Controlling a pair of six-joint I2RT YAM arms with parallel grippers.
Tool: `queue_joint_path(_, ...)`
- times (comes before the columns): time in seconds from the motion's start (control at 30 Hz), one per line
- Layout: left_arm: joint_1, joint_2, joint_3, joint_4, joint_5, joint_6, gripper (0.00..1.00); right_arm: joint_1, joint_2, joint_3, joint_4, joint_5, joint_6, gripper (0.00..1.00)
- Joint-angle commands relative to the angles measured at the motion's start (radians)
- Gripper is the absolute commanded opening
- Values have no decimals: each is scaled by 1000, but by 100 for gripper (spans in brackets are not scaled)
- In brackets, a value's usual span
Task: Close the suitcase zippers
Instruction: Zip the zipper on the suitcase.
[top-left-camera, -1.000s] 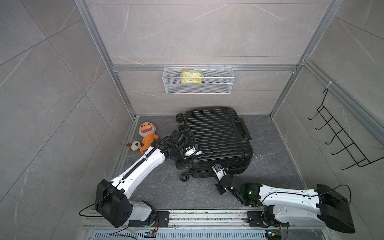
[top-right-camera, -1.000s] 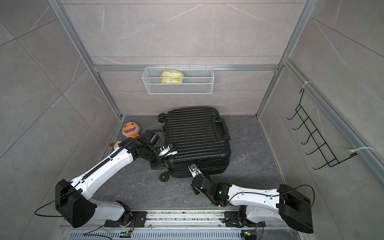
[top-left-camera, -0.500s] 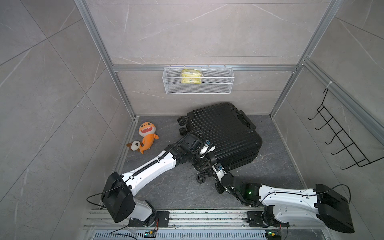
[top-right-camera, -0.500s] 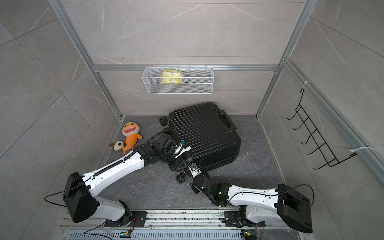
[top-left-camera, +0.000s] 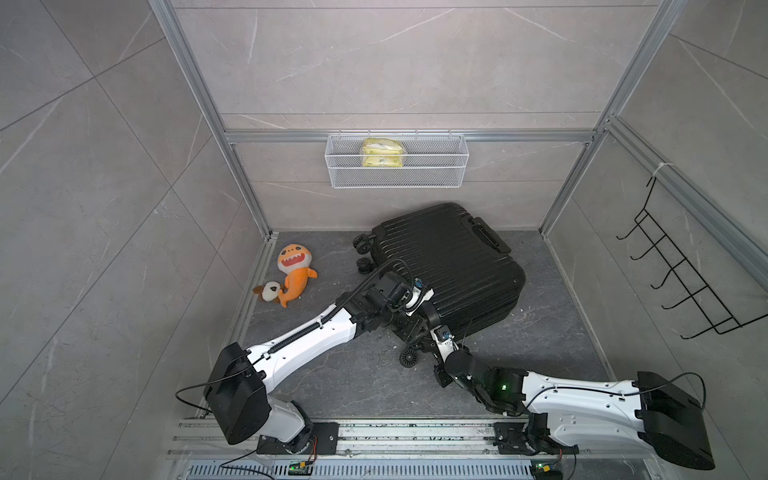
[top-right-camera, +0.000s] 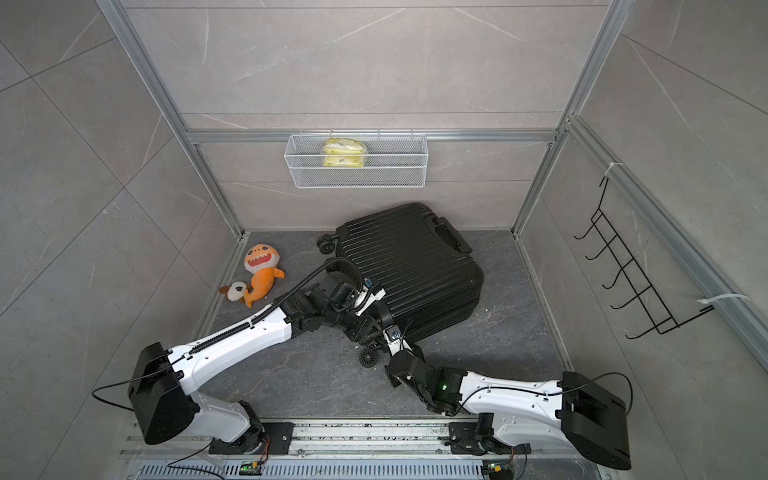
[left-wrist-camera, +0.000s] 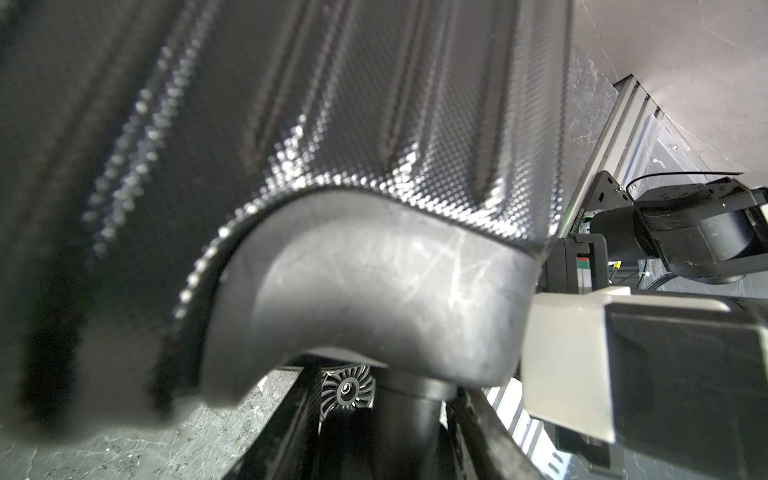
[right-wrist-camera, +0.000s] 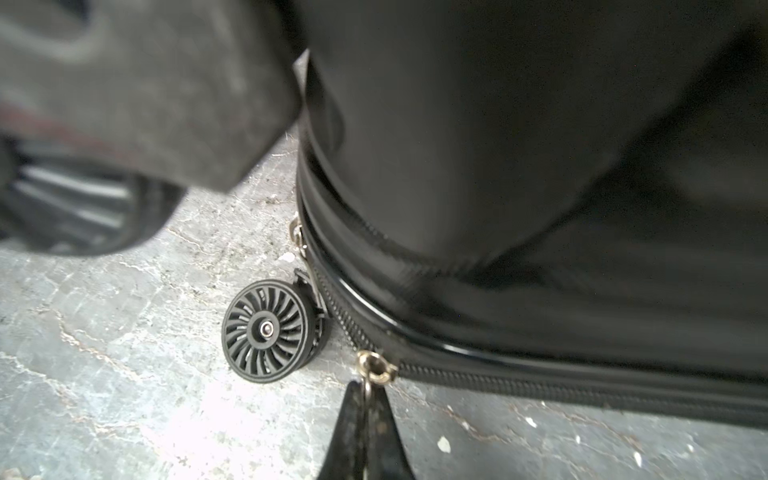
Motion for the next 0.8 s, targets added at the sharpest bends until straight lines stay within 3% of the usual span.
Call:
queue_joint_path(0.0,28,-54,11,162,-188,-194,0,25,-22,0,-26,-47,15,0)
queue_joint_path(0.27,18,-65,5,160,-206,-240,0,26,-58,-12,-56,-15,22,0)
queue_joint_path(0.77,-10,-116,-46,241,-275,-394,0,27,-58,-44,82,-99,-2,0)
